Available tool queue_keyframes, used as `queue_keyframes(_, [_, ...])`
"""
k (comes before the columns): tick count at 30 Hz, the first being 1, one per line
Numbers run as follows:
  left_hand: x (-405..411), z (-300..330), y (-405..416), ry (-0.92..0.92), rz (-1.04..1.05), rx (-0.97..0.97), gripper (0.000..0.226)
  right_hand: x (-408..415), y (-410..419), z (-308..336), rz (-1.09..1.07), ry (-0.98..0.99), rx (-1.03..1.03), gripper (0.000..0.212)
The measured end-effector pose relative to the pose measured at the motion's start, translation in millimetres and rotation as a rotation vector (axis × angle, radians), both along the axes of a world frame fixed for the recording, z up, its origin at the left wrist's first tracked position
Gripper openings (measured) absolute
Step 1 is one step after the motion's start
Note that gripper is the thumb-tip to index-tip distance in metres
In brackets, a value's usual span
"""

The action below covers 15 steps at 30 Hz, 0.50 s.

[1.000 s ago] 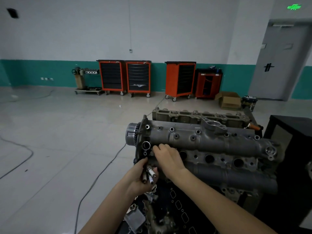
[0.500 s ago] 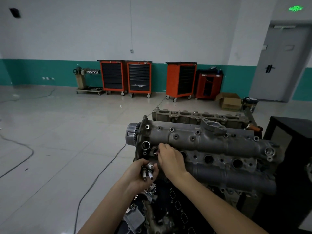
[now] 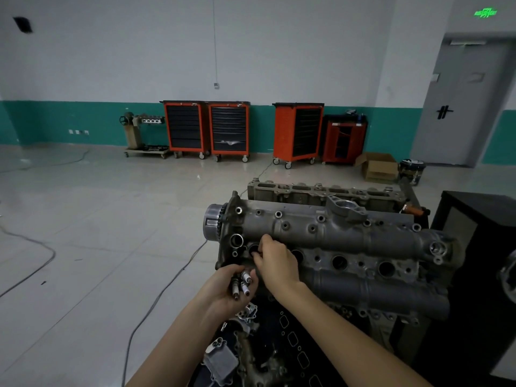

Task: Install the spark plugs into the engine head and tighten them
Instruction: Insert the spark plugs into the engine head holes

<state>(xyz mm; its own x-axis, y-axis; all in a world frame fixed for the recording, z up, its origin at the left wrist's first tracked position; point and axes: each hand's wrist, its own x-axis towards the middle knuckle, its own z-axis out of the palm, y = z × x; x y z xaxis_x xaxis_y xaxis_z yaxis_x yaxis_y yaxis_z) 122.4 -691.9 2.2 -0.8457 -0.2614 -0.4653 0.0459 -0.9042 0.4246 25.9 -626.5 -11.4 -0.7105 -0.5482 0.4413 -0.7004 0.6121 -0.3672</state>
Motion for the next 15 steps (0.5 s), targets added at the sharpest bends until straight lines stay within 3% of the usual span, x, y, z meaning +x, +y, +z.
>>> queue_keyframes(4, [-8, 0, 8, -0.012, -0.021, -0.035, 0.019, -3, 29, -3, 0.117, -0.133, -0.337, 0.005])
queue_keyframes(6, [-13, 2, 17, 0.015, -0.034, -0.026, 0.017, -5, 48, -4, 0.227, -0.202, -0.424, 0.011])
queue_keyframes(9, [-25, 6, 33, 0.048, 0.003, -0.072, 0.016, -8, 70, -3, 0.309, -0.294, -0.407, 0.025])
queue_keyframes(12, [-36, 4, 42, 0.008, 0.033, -0.212, 0.020, -10, 86, -5, 0.325, -0.230, -0.329, 0.041])
queue_keyframes(15, [-42, 0, 45, -0.013, 0.039, -0.297, 0.019, -5, 90, -8, 0.398, -0.142, -0.352, 0.021])
